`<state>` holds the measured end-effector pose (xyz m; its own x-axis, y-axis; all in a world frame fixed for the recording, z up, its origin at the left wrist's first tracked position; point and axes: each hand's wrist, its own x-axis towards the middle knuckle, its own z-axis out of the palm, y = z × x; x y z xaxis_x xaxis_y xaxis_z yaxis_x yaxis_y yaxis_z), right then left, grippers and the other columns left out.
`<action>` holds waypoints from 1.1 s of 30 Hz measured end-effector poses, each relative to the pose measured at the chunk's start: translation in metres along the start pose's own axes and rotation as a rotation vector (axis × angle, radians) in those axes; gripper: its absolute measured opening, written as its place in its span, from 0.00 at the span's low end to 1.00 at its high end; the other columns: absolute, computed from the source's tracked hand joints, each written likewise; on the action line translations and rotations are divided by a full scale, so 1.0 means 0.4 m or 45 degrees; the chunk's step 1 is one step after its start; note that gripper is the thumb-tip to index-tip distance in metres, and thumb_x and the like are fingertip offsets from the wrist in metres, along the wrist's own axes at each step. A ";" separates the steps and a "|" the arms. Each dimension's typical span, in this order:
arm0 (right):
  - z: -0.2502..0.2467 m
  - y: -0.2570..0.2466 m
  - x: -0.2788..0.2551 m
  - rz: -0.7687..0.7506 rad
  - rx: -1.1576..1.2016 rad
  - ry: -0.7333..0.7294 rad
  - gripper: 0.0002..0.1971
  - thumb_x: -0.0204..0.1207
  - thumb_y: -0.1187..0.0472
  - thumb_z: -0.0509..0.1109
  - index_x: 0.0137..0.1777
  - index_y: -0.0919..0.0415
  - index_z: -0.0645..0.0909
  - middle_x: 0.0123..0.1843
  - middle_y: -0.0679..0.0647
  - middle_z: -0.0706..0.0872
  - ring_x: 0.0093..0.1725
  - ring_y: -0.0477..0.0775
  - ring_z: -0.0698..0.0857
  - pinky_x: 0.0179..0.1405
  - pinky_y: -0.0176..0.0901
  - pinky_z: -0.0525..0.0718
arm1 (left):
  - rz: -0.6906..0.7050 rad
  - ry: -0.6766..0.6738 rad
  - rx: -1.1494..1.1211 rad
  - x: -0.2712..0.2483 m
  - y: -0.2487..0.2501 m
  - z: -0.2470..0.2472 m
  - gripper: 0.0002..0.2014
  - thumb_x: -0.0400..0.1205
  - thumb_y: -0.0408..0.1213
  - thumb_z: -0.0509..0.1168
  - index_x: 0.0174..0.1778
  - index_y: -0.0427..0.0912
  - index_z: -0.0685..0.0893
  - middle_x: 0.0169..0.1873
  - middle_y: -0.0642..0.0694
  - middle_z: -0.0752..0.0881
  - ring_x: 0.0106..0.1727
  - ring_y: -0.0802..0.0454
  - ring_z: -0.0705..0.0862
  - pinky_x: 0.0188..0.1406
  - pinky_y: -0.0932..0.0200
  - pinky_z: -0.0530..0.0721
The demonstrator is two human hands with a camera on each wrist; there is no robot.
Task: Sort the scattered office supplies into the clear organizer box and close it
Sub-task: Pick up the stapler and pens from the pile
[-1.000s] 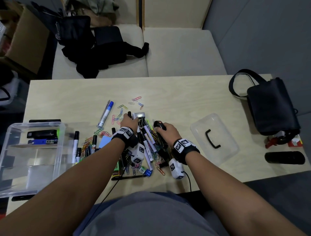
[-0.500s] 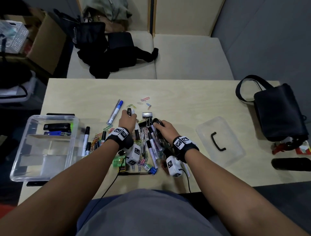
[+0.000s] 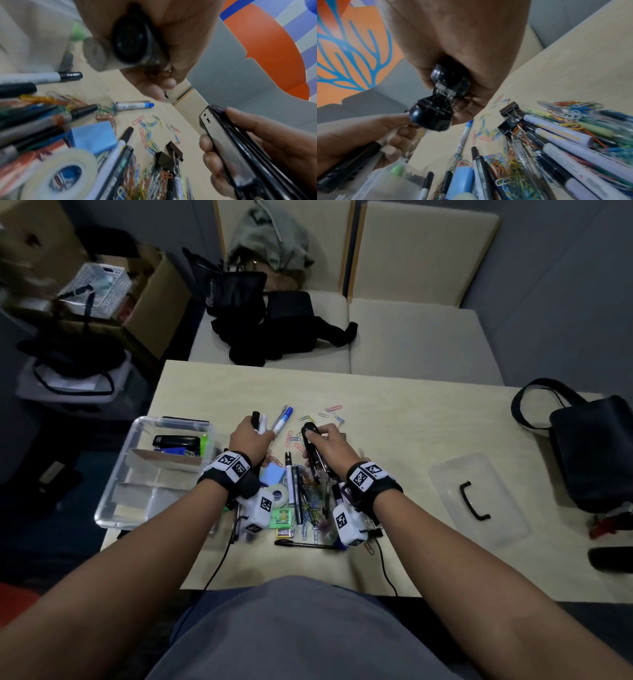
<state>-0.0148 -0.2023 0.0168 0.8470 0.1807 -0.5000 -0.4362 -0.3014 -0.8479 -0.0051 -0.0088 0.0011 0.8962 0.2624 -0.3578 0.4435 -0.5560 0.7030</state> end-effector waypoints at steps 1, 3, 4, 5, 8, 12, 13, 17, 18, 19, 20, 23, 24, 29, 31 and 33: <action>0.014 -0.010 0.003 -0.010 -0.004 0.005 0.19 0.74 0.37 0.67 0.55 0.47 0.69 0.48 0.62 0.91 0.43 0.67 0.90 0.39 0.58 0.83 | 0.022 0.025 0.026 0.001 -0.005 -0.022 0.10 0.82 0.43 0.65 0.49 0.40 0.75 0.37 0.43 0.80 0.34 0.43 0.80 0.29 0.58 0.72; 0.045 -0.039 0.002 -0.047 0.012 0.007 0.21 0.73 0.37 0.67 0.57 0.49 0.68 0.52 0.64 0.90 0.45 0.66 0.89 0.42 0.58 0.83 | 0.044 0.055 0.022 0.002 -0.014 -0.062 0.10 0.82 0.43 0.64 0.47 0.40 0.75 0.36 0.42 0.80 0.37 0.39 0.82 0.31 0.57 0.75; 0.061 -0.051 0.006 -0.070 0.016 -0.002 0.22 0.75 0.38 0.67 0.59 0.52 0.67 0.52 0.64 0.90 0.45 0.65 0.89 0.44 0.59 0.84 | 0.049 0.072 0.014 0.005 -0.021 -0.081 0.10 0.82 0.42 0.64 0.47 0.39 0.74 0.34 0.42 0.80 0.35 0.39 0.82 0.29 0.57 0.75; 0.078 -0.061 0.013 -0.105 0.023 -0.006 0.24 0.74 0.38 0.67 0.60 0.53 0.67 0.53 0.65 0.89 0.45 0.64 0.89 0.47 0.60 0.86 | 0.054 0.089 0.010 0.006 -0.026 -0.102 0.09 0.82 0.41 0.64 0.48 0.38 0.74 0.33 0.43 0.79 0.33 0.40 0.81 0.26 0.59 0.73; 0.126 -0.112 0.014 -0.161 0.016 -0.019 0.25 0.76 0.38 0.67 0.62 0.54 0.65 0.57 0.66 0.87 0.48 0.63 0.89 0.53 0.63 0.88 | 0.065 0.141 0.052 0.018 -0.045 -0.168 0.10 0.81 0.39 0.65 0.50 0.37 0.73 0.34 0.43 0.79 0.31 0.42 0.79 0.25 0.59 0.70; 0.191 -0.173 0.017 -0.224 0.083 -0.056 0.17 0.85 0.54 0.64 0.64 0.62 0.64 0.54 0.71 0.87 0.40 0.60 0.88 0.46 0.59 0.88 | 0.024 0.205 0.112 0.041 -0.085 -0.239 0.12 0.80 0.39 0.65 0.55 0.38 0.74 0.43 0.37 0.83 0.37 0.38 0.82 0.32 0.54 0.76; 0.209 -0.186 0.020 -0.250 0.069 -0.061 0.17 0.85 0.54 0.64 0.64 0.62 0.64 0.55 0.71 0.87 0.41 0.61 0.88 0.47 0.59 0.88 | 0.012 0.235 0.141 0.044 -0.094 -0.259 0.13 0.81 0.38 0.65 0.58 0.36 0.74 0.45 0.37 0.83 0.40 0.37 0.81 0.34 0.54 0.75; 0.278 -0.227 0.040 -0.341 -0.120 -0.073 0.17 0.82 0.50 0.66 0.63 0.56 0.66 0.56 0.62 0.86 0.50 0.63 0.89 0.57 0.63 0.86 | -0.009 0.402 0.318 0.063 -0.144 -0.339 0.16 0.81 0.36 0.64 0.60 0.31 0.76 0.55 0.30 0.81 0.54 0.30 0.81 0.43 0.49 0.72; 0.291 -0.236 0.043 -0.382 -0.186 -0.068 0.17 0.82 0.50 0.67 0.63 0.56 0.67 0.57 0.59 0.85 0.52 0.60 0.88 0.57 0.59 0.85 | -0.033 0.426 0.346 0.071 -0.161 -0.357 0.16 0.81 0.36 0.63 0.61 0.31 0.76 0.58 0.29 0.79 0.55 0.29 0.80 0.45 0.48 0.73; 0.303 -0.244 0.047 -0.425 -0.234 -0.056 0.16 0.83 0.52 0.67 0.64 0.56 0.68 0.58 0.57 0.84 0.52 0.57 0.87 0.54 0.52 0.84 | -0.065 0.440 0.366 0.077 -0.176 -0.375 0.16 0.82 0.37 0.62 0.62 0.31 0.76 0.60 0.28 0.77 0.56 0.28 0.80 0.46 0.46 0.74; 0.315 -0.251 0.051 -0.463 -0.273 -0.048 0.15 0.83 0.54 0.67 0.65 0.57 0.69 0.58 0.55 0.83 0.51 0.54 0.85 0.49 0.45 0.82 | -0.102 0.444 0.377 0.084 -0.193 -0.394 0.17 0.83 0.38 0.62 0.64 0.32 0.76 0.62 0.28 0.76 0.57 0.28 0.79 0.49 0.43 0.76; 0.353 -0.274 0.061 -0.553 -0.358 -0.042 0.15 0.83 0.57 0.68 0.67 0.57 0.72 0.57 0.53 0.83 0.50 0.52 0.85 0.42 0.36 0.78 | -0.182 0.416 0.397 0.104 -0.246 -0.440 0.21 0.82 0.39 0.66 0.68 0.32 0.75 0.65 0.29 0.75 0.62 0.27 0.78 0.57 0.40 0.77; 0.369 -0.277 0.067 -0.579 -0.378 -0.049 0.16 0.82 0.58 0.69 0.67 0.56 0.72 0.57 0.53 0.83 0.51 0.54 0.85 0.45 0.39 0.79 | -0.198 0.398 0.401 0.112 -0.264 -0.450 0.21 0.81 0.39 0.67 0.67 0.32 0.75 0.65 0.28 0.76 0.62 0.28 0.78 0.57 0.40 0.78; 0.445 -0.287 0.095 -0.686 -0.501 -0.054 0.18 0.79 0.60 0.72 0.67 0.55 0.75 0.59 0.53 0.83 0.57 0.57 0.84 0.60 0.49 0.82 | -0.231 0.339 0.321 0.142 -0.312 -0.475 0.17 0.80 0.41 0.66 0.57 0.31 0.78 0.59 0.28 0.81 0.59 0.29 0.81 0.52 0.43 0.79; 0.476 -0.290 0.104 -0.726 -0.563 -0.069 0.18 0.78 0.60 0.72 0.67 0.56 0.76 0.61 0.55 0.83 0.58 0.57 0.83 0.61 0.50 0.81 | -0.232 0.336 0.281 0.151 -0.318 -0.482 0.16 0.81 0.42 0.65 0.56 0.31 0.78 0.57 0.28 0.82 0.59 0.29 0.81 0.51 0.44 0.79; 0.509 -0.291 0.116 -0.757 -0.672 -0.081 0.18 0.79 0.58 0.72 0.68 0.55 0.77 0.61 0.56 0.83 0.58 0.57 0.82 0.61 0.52 0.81 | -0.227 0.328 0.261 0.159 -0.327 -0.488 0.17 0.82 0.41 0.66 0.58 0.31 0.78 0.57 0.28 0.83 0.59 0.30 0.81 0.50 0.46 0.79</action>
<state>0.0134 0.0319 0.0564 0.8667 0.4987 -0.0124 0.2985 -0.5384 -0.7880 -0.0032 0.2344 0.0064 0.7910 0.5447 -0.2786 0.6042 -0.6234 0.4963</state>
